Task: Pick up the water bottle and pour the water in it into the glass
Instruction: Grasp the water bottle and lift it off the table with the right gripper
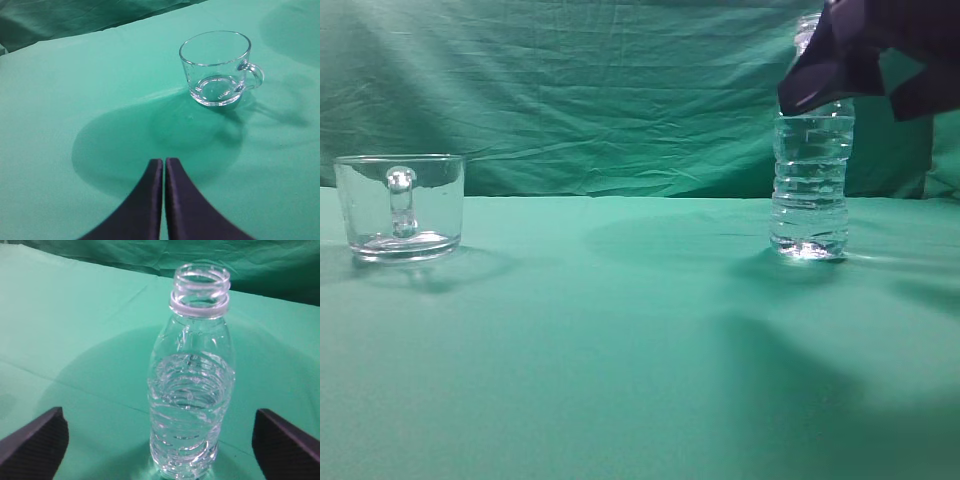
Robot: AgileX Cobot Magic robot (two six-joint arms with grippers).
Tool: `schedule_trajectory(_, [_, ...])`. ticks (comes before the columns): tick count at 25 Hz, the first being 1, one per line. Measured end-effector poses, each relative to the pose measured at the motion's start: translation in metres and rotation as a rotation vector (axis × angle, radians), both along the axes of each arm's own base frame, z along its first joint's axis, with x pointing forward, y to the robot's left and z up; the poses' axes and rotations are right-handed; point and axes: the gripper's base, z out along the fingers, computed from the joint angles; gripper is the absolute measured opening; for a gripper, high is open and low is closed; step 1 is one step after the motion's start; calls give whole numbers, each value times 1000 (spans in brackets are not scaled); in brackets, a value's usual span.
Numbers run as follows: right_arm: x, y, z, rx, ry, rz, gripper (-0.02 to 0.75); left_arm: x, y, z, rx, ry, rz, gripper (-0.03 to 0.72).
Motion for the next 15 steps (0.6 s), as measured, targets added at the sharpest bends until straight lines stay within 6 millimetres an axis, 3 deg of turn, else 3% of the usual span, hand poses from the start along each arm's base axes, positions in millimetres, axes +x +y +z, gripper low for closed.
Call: schedule_trajectory(15, [40,11,-34,62,-22,-87,669,0,0,0,0,0,0,0])
